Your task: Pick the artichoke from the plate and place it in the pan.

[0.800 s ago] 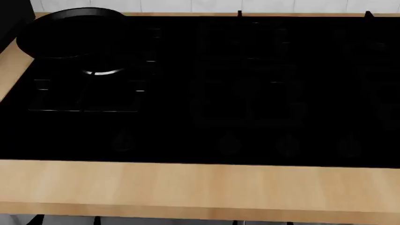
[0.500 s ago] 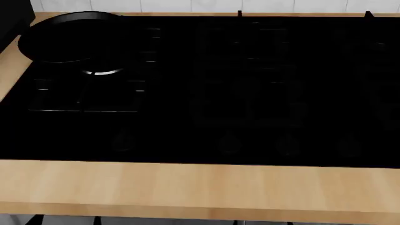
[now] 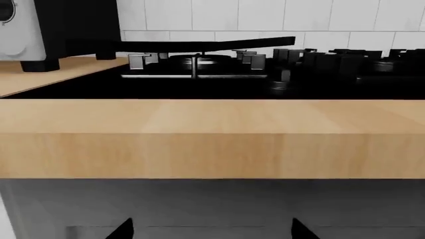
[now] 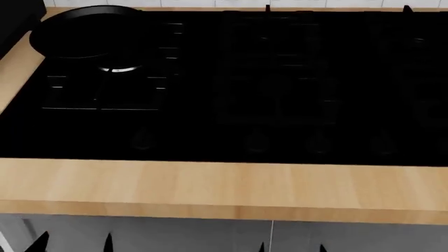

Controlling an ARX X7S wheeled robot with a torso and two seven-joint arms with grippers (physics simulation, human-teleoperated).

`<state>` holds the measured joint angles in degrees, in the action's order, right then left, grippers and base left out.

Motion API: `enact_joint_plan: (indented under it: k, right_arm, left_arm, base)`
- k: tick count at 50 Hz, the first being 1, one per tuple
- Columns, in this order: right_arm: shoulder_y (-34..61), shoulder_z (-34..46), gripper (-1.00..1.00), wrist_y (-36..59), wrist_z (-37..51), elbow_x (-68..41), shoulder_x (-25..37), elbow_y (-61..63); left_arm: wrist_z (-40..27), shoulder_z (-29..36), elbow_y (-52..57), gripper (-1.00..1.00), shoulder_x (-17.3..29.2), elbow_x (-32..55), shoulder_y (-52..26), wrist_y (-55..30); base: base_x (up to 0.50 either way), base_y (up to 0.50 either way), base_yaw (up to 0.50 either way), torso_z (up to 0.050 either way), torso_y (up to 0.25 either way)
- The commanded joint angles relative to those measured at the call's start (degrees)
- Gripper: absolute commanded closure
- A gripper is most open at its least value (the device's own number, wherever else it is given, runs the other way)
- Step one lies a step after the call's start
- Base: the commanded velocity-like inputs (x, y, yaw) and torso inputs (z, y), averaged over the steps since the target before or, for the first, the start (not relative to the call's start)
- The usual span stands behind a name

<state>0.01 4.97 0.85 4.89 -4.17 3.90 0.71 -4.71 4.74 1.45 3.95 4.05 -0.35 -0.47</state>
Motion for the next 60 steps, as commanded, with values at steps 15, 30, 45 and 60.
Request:
enact_joint_plan:
  k: [15,30,45,60]
  right_arm:
    - [-0.2,2.3,-1.0,0.8,2.1,-1.5,1.9,1.8]
    - [-0.6,3.4,-1.0,2.1,3.4,-2.1,2.9,4.0]
    - [-1.6,4.4,-1.0,6.1,5.3,-1.9,4.1,10.1]
    - [1.1,1.0,-1.0,25.8,8.2,-3.0,8.9,29.1]
  left_arm:
    - [-0.8,1.7,1.4,-1.0,1.8,3.9,0.0,-0.1]
    - [-1.6,2.8,2.2,-1.0,2.8,4.8,0.2,-0.3]
    - [-2.8,3.5,6.7,-1.0,4.5,5.6,0.9,-4.4]
    - [-2.3,2.4,23.7,-1.0,11.9,11.5,-9.8,-29.3]
  base:
    - [0.0,0.0,0.0,0.038,0.0]
    - [0.0,0.0,0.0,0.05,0.0]
    - [0.0,0.0,0.0,0.05,0.0]
    - [0.0,0.0,0.0,0.0,0.0]
